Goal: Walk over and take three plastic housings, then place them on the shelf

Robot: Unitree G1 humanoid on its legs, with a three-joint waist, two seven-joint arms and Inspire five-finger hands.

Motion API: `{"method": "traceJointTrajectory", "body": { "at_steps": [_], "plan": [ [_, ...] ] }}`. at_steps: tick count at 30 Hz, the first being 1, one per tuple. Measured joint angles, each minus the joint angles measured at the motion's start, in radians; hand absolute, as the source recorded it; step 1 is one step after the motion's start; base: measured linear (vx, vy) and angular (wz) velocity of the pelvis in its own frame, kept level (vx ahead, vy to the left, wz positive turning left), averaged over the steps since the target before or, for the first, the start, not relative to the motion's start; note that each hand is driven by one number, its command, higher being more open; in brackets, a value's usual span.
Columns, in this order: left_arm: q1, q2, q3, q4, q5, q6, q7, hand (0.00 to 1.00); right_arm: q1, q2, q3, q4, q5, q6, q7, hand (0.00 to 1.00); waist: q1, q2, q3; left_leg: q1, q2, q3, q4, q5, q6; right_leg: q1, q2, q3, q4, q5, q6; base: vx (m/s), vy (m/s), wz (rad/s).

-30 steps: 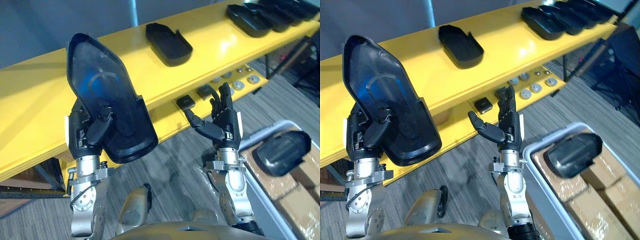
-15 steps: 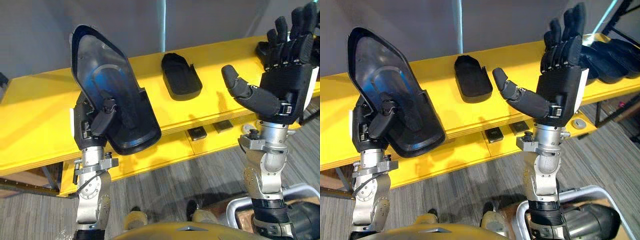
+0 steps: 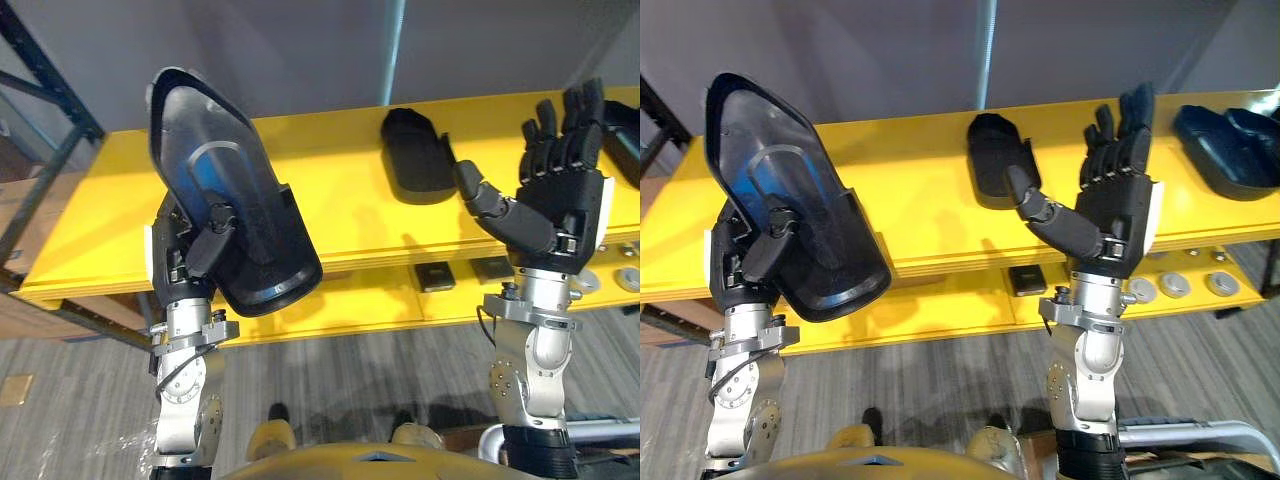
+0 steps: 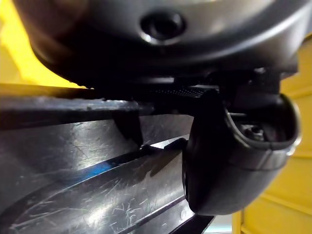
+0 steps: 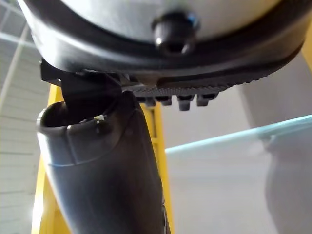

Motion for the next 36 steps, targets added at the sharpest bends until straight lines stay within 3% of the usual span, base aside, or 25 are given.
{"method": "traceJointTrajectory", "body": {
  "at_steps": [3,5,7,9,13,17,23,27,36],
  "plan": [
    [-0.008,0.018,0.001,-0.007,0.023,0.028,-0.022,0.00,0.013,0.028,0.014,0.002,-0.013,0.000,-0.026,1.00,0.007,-0.011,0.005,0.008,-0.054,0.025,0.000,-0.012,0.013,-0.006,-0.048,0.034,-0.016,0.003,0.015,-0.02,0.149,-0.10],
    [-0.012,0.037,0.002,-0.012,0.032,0.057,-0.030,0.00,0.038,0.040,0.041,0.013,-0.013,0.000,-0.038,1.00,0.008,-0.017,0.004,0.010,-0.068,0.053,-0.006,-0.015,0.019,-0.040,-0.064,0.062,0.002,0.001,0.005,-0.03,0.108,-0.24],
    [-0.023,0.078,0.003,-0.012,0.037,0.100,-0.026,0.00,0.068,0.069,0.071,0.035,-0.020,0.000,-0.025,1.00,-0.009,-0.023,0.005,0.022,-0.070,0.073,-0.025,-0.012,0.022,-0.058,-0.050,0.138,-0.003,0.004,0.006,0.02,0.064,-0.35],
    [-0.061,0.099,-0.001,-0.012,0.060,0.132,-0.022,0.00,0.077,0.073,0.075,0.041,-0.020,0.000,-0.017,1.00,-0.029,-0.024,0.005,0.024,-0.071,0.079,-0.035,0.000,0.015,-0.054,-0.039,0.152,-0.029,0.022,0.020,0.05,0.005,-0.17],
    [-0.197,0.106,-0.038,-0.003,0.068,0.158,-0.023,0.00,0.076,0.061,0.039,0.040,-0.021,0.000,-0.004,1.00,-0.063,-0.026,0.006,0.025,-0.044,0.066,-0.084,0.028,0.001,-0.035,-0.002,0.129,-0.075,0.044,0.021,0.04,-0.053,0.06],
    [-0.251,0.115,-0.050,0.005,0.067,0.175,-0.008,0.00,0.062,0.024,0.041,0.030,-0.028,0.024,0.007,1.00,-0.072,-0.023,0.005,0.057,-0.020,0.068,-0.144,0.058,-0.015,-0.029,0.028,0.128,-0.082,0.043,0.011,0.04,-0.062,0.02],
    [-0.411,0.132,0.008,0.262,0.050,0.177,0.119,0.00,0.007,-0.059,0.033,0.008,-0.056,0.110,0.079,1.00,-0.089,-0.008,0.034,0.056,-0.016,0.095,-0.167,0.072,-0.018,-0.068,0.035,0.162,-0.061,0.036,0.002,-0.02,-0.010,-0.12],
    [-0.538,0.182,0.100,0.425,-0.005,0.194,0.219,0.00,-0.021,-0.070,0.008,-0.004,-0.047,0.117,0.134,1.00,-0.116,0.010,0.106,0.034,-0.016,0.111,-0.177,0.094,-0.014,-0.128,0.037,0.190,-0.026,0.031,-0.004,-0.05,0.003,-0.12],
    [-0.735,0.298,0.129,0.587,-0.069,0.201,0.235,0.00,-0.066,-0.115,0.043,-0.011,-0.008,0.134,0.177,1.00,-0.131,0.017,0.179,0.022,-0.017,0.136,-0.202,0.119,-0.014,-0.202,0.038,0.236,0.055,0.001,-0.004,-0.02,-0.005,-0.06]
  ]
}}
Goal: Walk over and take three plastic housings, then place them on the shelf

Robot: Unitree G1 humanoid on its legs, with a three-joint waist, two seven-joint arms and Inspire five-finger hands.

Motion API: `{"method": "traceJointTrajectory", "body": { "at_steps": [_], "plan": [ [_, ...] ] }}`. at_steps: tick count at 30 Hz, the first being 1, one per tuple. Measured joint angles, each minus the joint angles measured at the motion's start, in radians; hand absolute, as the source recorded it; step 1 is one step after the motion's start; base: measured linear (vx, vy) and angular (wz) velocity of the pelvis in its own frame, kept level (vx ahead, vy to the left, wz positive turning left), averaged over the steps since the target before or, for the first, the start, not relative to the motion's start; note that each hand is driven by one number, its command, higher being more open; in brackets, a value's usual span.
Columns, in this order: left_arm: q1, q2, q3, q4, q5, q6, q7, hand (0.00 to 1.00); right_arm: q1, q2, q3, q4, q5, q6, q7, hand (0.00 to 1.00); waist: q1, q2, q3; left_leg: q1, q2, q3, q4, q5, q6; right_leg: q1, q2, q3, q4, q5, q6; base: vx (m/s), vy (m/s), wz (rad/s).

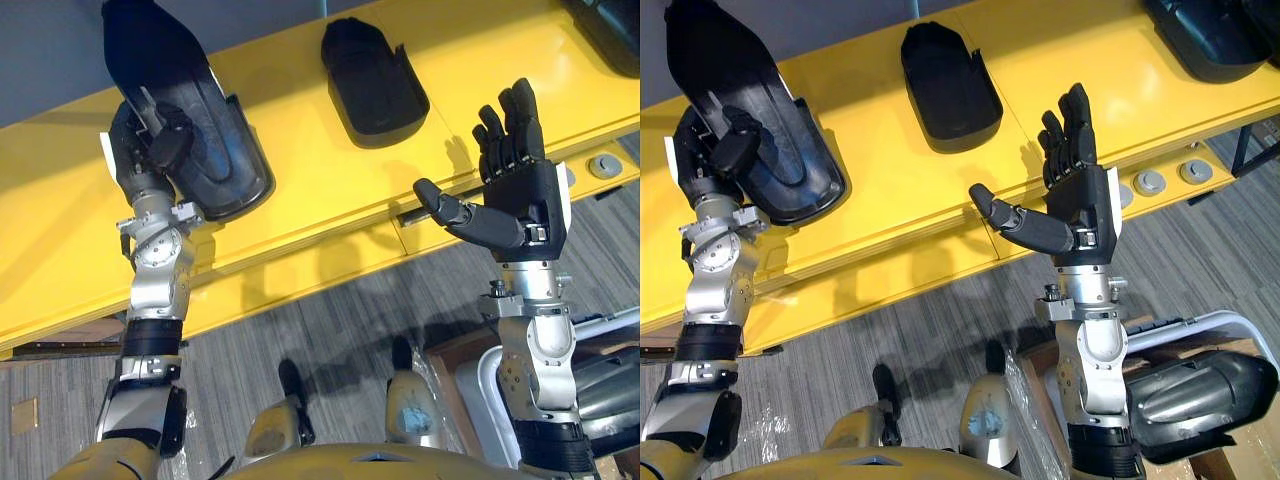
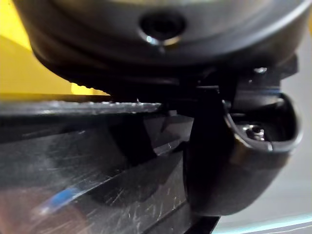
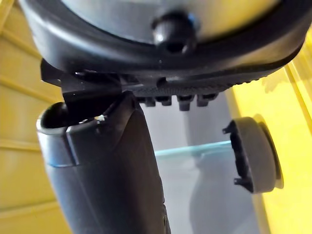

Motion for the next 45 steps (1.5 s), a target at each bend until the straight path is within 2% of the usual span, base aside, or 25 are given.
{"method": "traceJointTrajectory", "body": {
  "at_steps": [4,9,12,13,19,26,33,41,45],
  "plan": [
    [-0.062,0.045,0.000,0.094,-0.036,0.027,-0.022,0.00,-0.003,-0.026,0.043,-0.032,0.000,0.006,0.013,1.00,-0.002,0.004,0.016,-0.008,0.000,0.009,-0.009,0.010,-0.001,-0.043,-0.001,0.012,0.057,-0.027,-0.001,-0.01,-0.013,-0.02],
    [-0.125,0.110,-0.001,0.200,-0.073,0.140,-0.108,0.00,-0.021,-0.031,0.058,-0.071,0.009,0.014,0.019,1.00,-0.010,0.008,0.036,-0.014,-0.001,0.011,-0.010,0.014,-0.002,-0.066,-0.003,0.019,0.090,-0.040,-0.004,0.00,-0.006,0.00],
    [-0.130,0.135,0.004,0.212,-0.070,0.166,-0.149,0.00,-0.024,-0.031,0.061,-0.075,0.027,0.019,0.019,1.00,-0.012,0.009,0.037,-0.014,-0.001,0.013,-0.010,0.014,-0.002,-0.066,-0.003,0.019,0.092,-0.042,-0.004,0.00,0.000,0.00],
    [-0.130,0.150,0.004,0.222,-0.071,0.171,-0.169,1.00,-0.022,-0.031,0.066,-0.075,0.029,0.019,0.015,1.00,-0.014,0.009,0.037,-0.013,-0.001,0.014,-0.009,0.014,-0.002,-0.066,-0.003,0.021,0.093,-0.042,-0.004,0.00,0.000,0.00],
    [-0.142,0.159,0.002,0.258,-0.071,0.174,-0.208,1.00,-0.021,-0.032,0.097,-0.075,0.029,0.019,0.004,1.00,-0.017,0.009,0.037,-0.011,-0.001,0.014,-0.008,0.018,0.000,-0.066,-0.003,0.022,0.097,-0.042,-0.004,0.00,0.000,0.00],
    [-0.171,0.172,-0.013,0.318,-0.070,0.166,-0.211,1.00,-0.021,-0.032,0.096,-0.075,0.029,0.019,0.000,1.00,-0.027,0.009,0.037,-0.005,-0.003,0.017,-0.010,0.023,0.003,-0.061,-0.003,0.029,0.094,-0.038,0.001,0.00,-0.001,-0.01],
    [-0.170,0.170,-0.086,0.355,-0.072,0.128,-0.161,1.00,-0.010,-0.044,0.094,-0.074,0.030,0.018,0.010,1.00,-0.035,0.013,0.034,0.051,-0.003,0.014,-0.035,0.023,0.002,0.012,0.002,0.026,0.039,-0.031,0.016,0.01,0.001,0.01],
    [-0.171,0.167,-0.108,0.341,-0.078,0.150,-0.136,1.00,0.009,-0.036,0.101,-0.049,0.029,0.009,-0.015,1.00,-0.034,0.011,0.017,0.091,-0.001,0.012,-0.035,0.017,-0.004,0.082,0.004,0.010,-0.008,-0.016,0.015,0.05,0.006,0.04],
    [-0.171,0.164,-0.108,0.212,-0.104,0.150,-0.060,1.00,0.016,-0.018,0.148,0.009,0.025,-0.001,-0.027,1.00,-0.027,0.001,-0.049,0.096,0.001,0.010,-0.035,0.017,-0.004,0.108,0.005,-0.007,-0.037,-0.009,0.016,0.03,-0.001,0.08]
  ]
}}
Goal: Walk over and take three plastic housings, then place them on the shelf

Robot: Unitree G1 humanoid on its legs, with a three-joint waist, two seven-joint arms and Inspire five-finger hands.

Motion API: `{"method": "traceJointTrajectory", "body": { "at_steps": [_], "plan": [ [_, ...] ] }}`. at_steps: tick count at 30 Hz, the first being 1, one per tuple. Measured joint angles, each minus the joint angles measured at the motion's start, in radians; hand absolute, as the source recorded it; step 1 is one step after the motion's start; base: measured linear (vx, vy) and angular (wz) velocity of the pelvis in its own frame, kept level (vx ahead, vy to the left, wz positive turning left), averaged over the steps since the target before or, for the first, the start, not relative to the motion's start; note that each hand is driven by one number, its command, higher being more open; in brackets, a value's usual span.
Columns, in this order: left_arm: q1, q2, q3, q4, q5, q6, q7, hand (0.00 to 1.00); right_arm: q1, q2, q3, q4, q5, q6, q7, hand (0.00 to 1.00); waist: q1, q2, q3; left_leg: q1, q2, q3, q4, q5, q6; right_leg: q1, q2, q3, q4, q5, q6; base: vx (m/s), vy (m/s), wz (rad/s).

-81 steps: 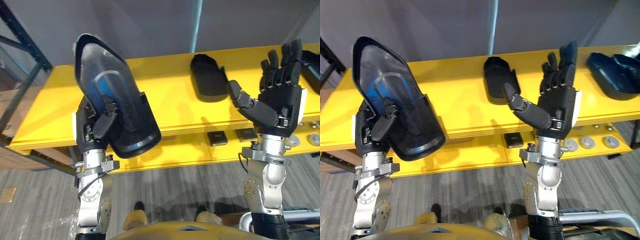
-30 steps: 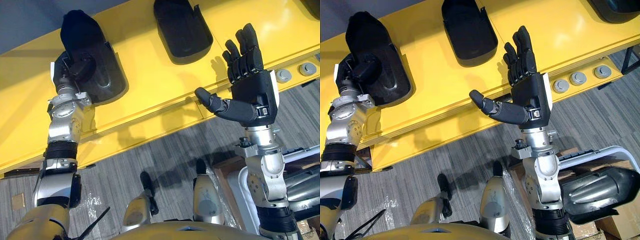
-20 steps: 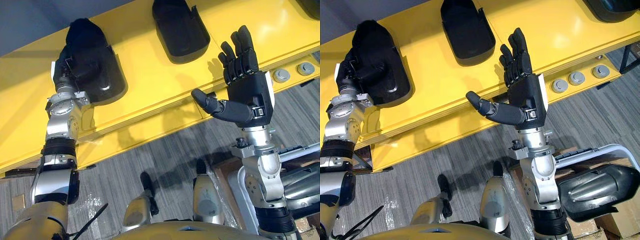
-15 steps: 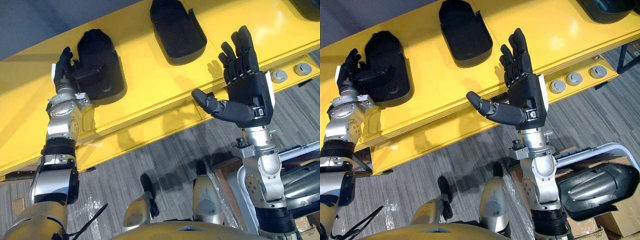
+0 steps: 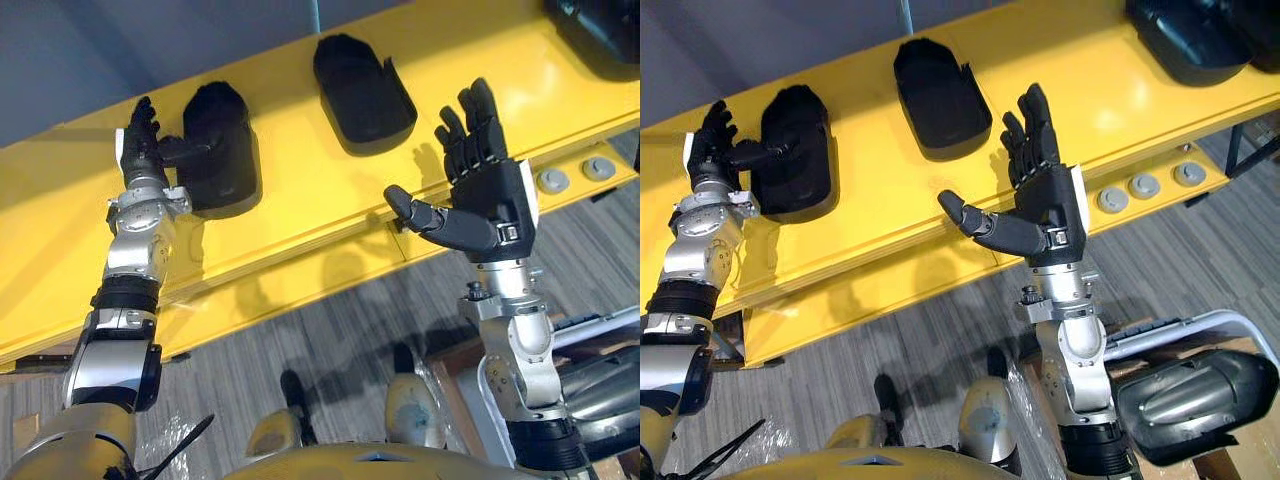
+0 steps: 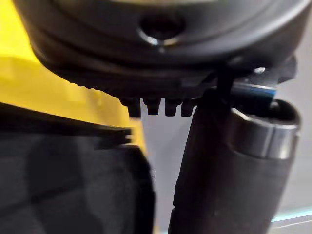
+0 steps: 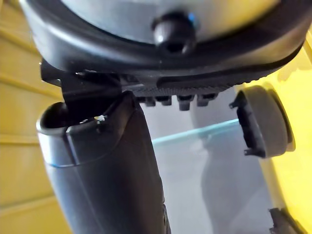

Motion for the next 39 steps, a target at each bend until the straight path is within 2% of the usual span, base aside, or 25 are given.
{"method": "traceJointTrajectory", "body": {
  "at_steps": [2,4,5,9,11,16,21,24,27,32,33,36,39],
  "plan": [
    [0.000,-0.007,0.002,-0.084,0.014,-0.002,0.044,1.00,-0.001,0.000,0.027,0.001,-0.014,-0.004,-0.002,1.00,0.003,-0.003,-0.018,0.010,0.001,-0.014,0.000,0.000,0.000,0.029,0.000,-0.018,-0.017,0.004,0.001,0.00,-0.003,0.17],
    [0.016,-0.032,0.019,-0.155,0.112,-0.002,0.101,1.00,-0.006,-0.001,0.067,0.002,-0.037,-0.013,0.004,1.00,0.010,-0.002,-0.057,0.010,0.003,-0.032,-0.001,-0.001,0.000,0.050,0.001,-0.043,-0.035,0.007,0.000,-0.03,-0.009,0.25],
    [0.026,-0.035,0.024,-0.189,0.149,-0.002,0.121,1.00,-0.014,-0.002,0.096,0.002,-0.040,-0.028,0.009,1.00,0.025,-0.002,-0.072,0.010,0.007,-0.043,-0.004,-0.001,0.000,0.063,0.004,-0.057,-0.039,0.007,0.000,-0.05,-0.018,0.24],
    [0.135,-0.063,0.088,-0.310,0.153,-0.021,0.110,1.00,-0.078,-0.009,0.142,0.016,-0.078,-0.029,0.012,1.00,0.055,-0.002,-0.098,0.008,0.008,-0.076,-0.004,0.003,0.001,0.092,0.005,-0.092,-0.059,0.014,-0.001,-0.04,-0.013,0.26],
    [0.245,-0.121,0.114,-0.428,0.154,-0.028,0.100,1.00,-0.123,-0.010,0.145,0.052,-0.077,-0.029,0.024,1.00,0.090,-0.008,-0.127,-0.010,0.009,-0.107,-0.005,0.017,0.000,0.099,0.005,-0.126,-0.069,0.017,-0.003,-0.02,-0.012,0.40],
    [0.473,-0.243,0.163,-0.624,0.150,-0.059,0.085,1.00,-0.182,0.000,0.149,0.100,-0.076,-0.017,0.074,1.00,0.147,-0.024,-0.141,-0.039,0.008,-0.170,-0.005,0.031,-0.002,0.124,0.008,-0.186,-0.090,0.019,-0.007,-0.03,-0.014,0.37],
    [0.651,-0.374,0.154,-0.801,0.143,-0.112,0.059,1.00,-0.205,0.051,0.198,0.180,-0.080,0.017,0.061,1.00,0.185,-0.044,-0.155,-0.074,0.009,-0.213,-0.005,0.045,-0.003,0.125,0.013,-0.229,-0.104,0.022,-0.015,-0.03,-0.016,0.26],
    [0.711,-0.408,0.115,-0.835,0.142,-0.147,0.039,1.00,-0.224,0.076,0.225,0.240,-0.119,0.029,0.046,1.00,0.208,-0.044,-0.155,-0.084,0.010,-0.229,-0.005,0.051,-0.004,0.126,0.016,-0.243,-0.104,0.021,-0.019,-0.05,-0.021,0.16],
    [0.725,-0.455,0.097,-0.853,0.098,-0.223,0.040,1.00,-0.269,0.095,0.273,0.273,-0.155,0.031,0.032,1.00,0.224,-0.044,-0.154,-0.109,0.015,-0.258,-0.005,0.062,-0.007,0.121,0.025,-0.269,-0.105,0.019,-0.022,-0.05,-0.035,0.22],
    [0.766,-0.499,0.073,-0.898,0.054,-0.321,0.039,1.00,-0.350,0.191,0.359,0.282,-0.156,0.024,-0.031,1.00,0.253,-0.052,-0.147,-0.117,0.017,-0.283,-0.005,0.065,-0.010,0.128,0.029,-0.292,-0.105,0.015,-0.026,-0.02,-0.037,0.15],
    [0.771,-0.501,0.076,-0.906,0.011,-0.336,0.014,1.00,-0.376,0.211,0.381,0.296,-0.181,0.021,-0.073,1.00,0.259,-0.055,-0.143,-0.121,0.017,-0.292,-0.005,0.066,-0.011,0.130,0.031,-0.299,-0.105,0.014,-0.028,-0.01,-0.047,0.20],
    [0.784,-0.500,0.070,-0.911,-0.020,-0.335,-0.047,1.00,-0.401,0.248,0.399,0.325,-0.235,0.020,-0.160,1.00,0.281,-0.063,-0.136,-0.134,0.017,-0.307,-0.005,0.070,-0.011,0.128,0.032,-0.316,-0.105,0.012,-0.031,-0.01,-0.036,0.17],
    [0.820,-0.498,0.054,-0.912,-0.016,-0.319,-0.102,1.00,-0.400,0.265,0.393,0.332,-0.274,0.014,-0.241,1.00,0.282,-0.074,-0.126,-0.139,0.015,-0.314,-0.005,0.072,-0.010,0.127,0.032,-0.321,-0.105,0.011,-0.032,-0.01,-0.019,0.07]
  ]
}}
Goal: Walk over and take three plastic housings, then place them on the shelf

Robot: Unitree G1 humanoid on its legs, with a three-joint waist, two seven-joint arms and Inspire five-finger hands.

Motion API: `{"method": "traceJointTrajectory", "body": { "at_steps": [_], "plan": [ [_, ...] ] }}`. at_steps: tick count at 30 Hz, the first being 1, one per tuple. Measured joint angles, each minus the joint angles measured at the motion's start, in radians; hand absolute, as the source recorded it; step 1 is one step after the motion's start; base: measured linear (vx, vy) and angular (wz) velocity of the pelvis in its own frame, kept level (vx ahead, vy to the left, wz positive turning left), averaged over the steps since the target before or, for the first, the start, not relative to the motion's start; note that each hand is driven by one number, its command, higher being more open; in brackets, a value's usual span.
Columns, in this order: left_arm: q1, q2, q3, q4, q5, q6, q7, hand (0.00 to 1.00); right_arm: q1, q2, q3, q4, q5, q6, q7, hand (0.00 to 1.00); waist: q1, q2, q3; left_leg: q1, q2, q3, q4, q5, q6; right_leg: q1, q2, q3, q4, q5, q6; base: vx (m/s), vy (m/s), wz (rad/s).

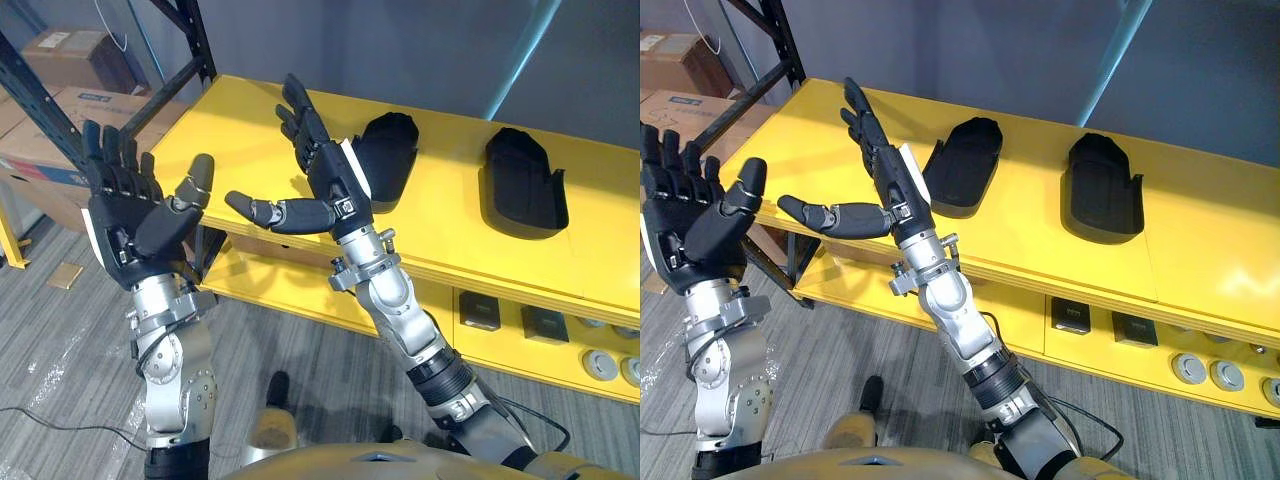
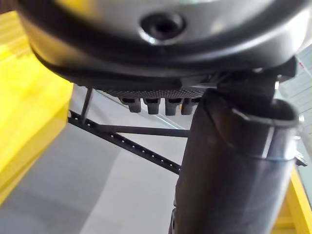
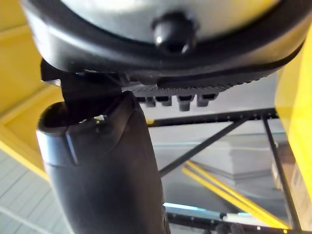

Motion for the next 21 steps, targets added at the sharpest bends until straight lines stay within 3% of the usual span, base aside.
{"method": "traceJointTrajectory", "body": {
  "at_steps": [4,8,14,21],
  "plan": [
    [0.011,0.030,-0.031,0.039,0.011,0.060,-0.098,1.00,0.009,-0.010,-0.066,-0.019,-0.038,-0.013,-0.053,1.00,-0.009,0.000,0.004,0.004,0.004,0.021,0.000,0.000,0.000,-0.012,0.000,0.022,0.004,0.001,0.000,-0.01,-0.016,-0.11],
    [0.003,0.080,-0.058,0.140,0.019,0.078,-0.134,1.00,0.033,-0.057,-0.144,-0.120,-0.037,-0.013,-0.030,1.00,-0.039,0.003,0.007,0.011,0.011,0.067,0.001,-0.001,-0.001,-0.036,0.002,0.070,0.008,0.010,0.002,-0.01,-0.004,-0.36],
    [-0.042,0.088,-0.063,0.263,0.026,0.080,-0.067,1.00,0.223,-0.165,-0.354,-0.350,-0.017,-0.044,0.018,1.00,-0.102,0.011,0.034,0.052,0.019,0.145,0.001,-0.016,-0.003,-0.056,0.004,0.149,0.021,0.017,0.009,0.01,0.012,-0.37],
    [-0.063,0.088,-0.051,0.323,0.132,0.079,0.004,1.00,0.411,-0.198,-0.531,-0.393,0.063,-0.046,0.054,1.00,-0.146,0.032,0.050,0.080,0.023,0.214,0.000,-0.036,-0.004,-0.076,0.006,0.215,0.023,0.018,0.010,0.01,0.003,-0.27]
  ]
}}
